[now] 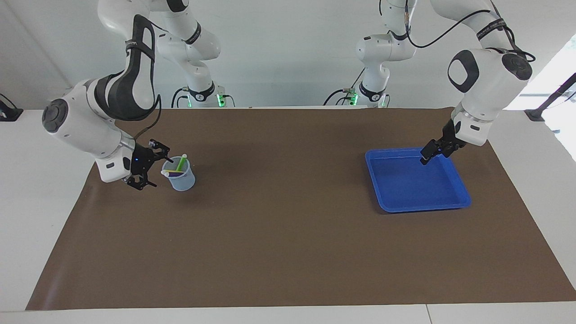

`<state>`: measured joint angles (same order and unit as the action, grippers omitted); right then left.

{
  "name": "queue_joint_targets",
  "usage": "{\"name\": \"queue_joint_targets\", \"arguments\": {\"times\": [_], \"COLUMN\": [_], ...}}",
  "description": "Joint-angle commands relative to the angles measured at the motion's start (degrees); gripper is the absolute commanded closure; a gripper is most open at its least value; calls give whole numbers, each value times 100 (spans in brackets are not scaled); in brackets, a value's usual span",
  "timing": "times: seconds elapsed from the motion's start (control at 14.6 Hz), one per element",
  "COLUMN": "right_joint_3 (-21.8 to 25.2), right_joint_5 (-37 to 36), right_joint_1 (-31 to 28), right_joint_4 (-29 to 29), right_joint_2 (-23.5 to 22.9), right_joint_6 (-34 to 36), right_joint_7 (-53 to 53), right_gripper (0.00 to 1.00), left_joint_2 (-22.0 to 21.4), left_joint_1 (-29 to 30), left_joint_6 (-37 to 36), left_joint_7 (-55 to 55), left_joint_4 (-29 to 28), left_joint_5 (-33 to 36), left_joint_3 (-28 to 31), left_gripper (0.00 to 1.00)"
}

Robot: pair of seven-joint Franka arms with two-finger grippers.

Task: Right arm passes pens to left for tray arrangement
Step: 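Lower the right gripper into the cup and grasp the purple pen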

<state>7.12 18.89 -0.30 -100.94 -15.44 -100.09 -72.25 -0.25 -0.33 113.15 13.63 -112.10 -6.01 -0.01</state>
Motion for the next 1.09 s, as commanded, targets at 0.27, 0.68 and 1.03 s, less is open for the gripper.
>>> {"name": "queue_joint_targets", "arguments": {"times": [0.27,0.68,1.03], "right_joint_3": [-18,17,43], "right_joint_5": [124,107,89], "right_joint_1": [-41,-76,-76], "right_joint_4": [-224,-374,-374], "right_joint_2": [111,173,208], "right_joint_6": [-11,68,209], "right_joint_7": [-193,-202,-167], "right_gripper": [28,28,41], "left_joint_2": [7,-2,-10], "left_joint_1": [-2,-37,-37], "left_joint_6": [32,93,137], "left_joint_7": [-37,-19,-10], "left_joint_4": [39,4,-14], "left_joint_5": [-49,-49,-49], "left_joint_3": [10,-8,-8], "left_gripper": [0,0,0]}}
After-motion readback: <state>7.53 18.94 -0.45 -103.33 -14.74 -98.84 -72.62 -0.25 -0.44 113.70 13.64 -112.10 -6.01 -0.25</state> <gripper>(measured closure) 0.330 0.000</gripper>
